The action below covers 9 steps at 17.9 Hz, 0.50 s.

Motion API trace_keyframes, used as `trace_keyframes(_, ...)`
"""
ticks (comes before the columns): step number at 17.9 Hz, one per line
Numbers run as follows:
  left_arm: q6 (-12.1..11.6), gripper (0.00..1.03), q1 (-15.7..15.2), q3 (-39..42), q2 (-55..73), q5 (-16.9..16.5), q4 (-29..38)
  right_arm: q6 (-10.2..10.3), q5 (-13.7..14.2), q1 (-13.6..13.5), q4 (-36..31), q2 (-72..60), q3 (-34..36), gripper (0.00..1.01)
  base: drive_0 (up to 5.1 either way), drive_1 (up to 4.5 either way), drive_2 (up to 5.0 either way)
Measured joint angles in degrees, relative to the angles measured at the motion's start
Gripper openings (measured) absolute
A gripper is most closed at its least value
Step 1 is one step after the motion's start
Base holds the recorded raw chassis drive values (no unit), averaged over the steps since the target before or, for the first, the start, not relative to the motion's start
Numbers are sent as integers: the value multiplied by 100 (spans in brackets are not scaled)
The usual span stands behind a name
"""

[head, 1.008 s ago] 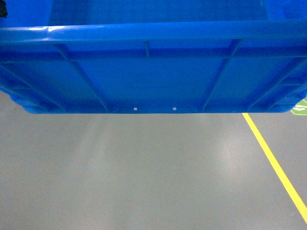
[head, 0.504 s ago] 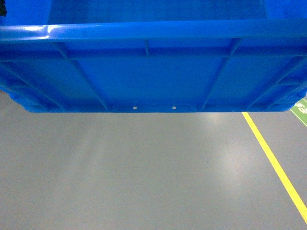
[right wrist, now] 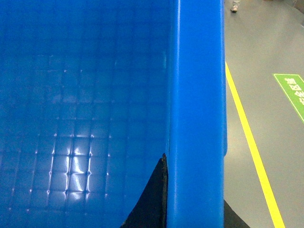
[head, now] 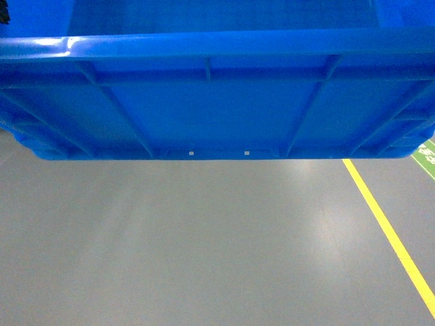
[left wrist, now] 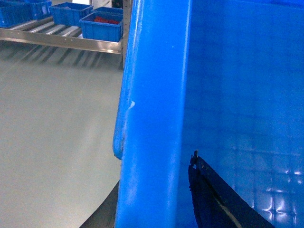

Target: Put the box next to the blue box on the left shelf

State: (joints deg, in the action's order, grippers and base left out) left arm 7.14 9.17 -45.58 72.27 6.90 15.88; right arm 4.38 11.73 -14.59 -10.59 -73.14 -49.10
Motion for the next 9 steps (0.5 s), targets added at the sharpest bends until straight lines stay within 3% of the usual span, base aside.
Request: trace_keyframes(9,0,30,0,0,0,2,9,-2,-4,2,-17,0,0,7,6,435,-423)
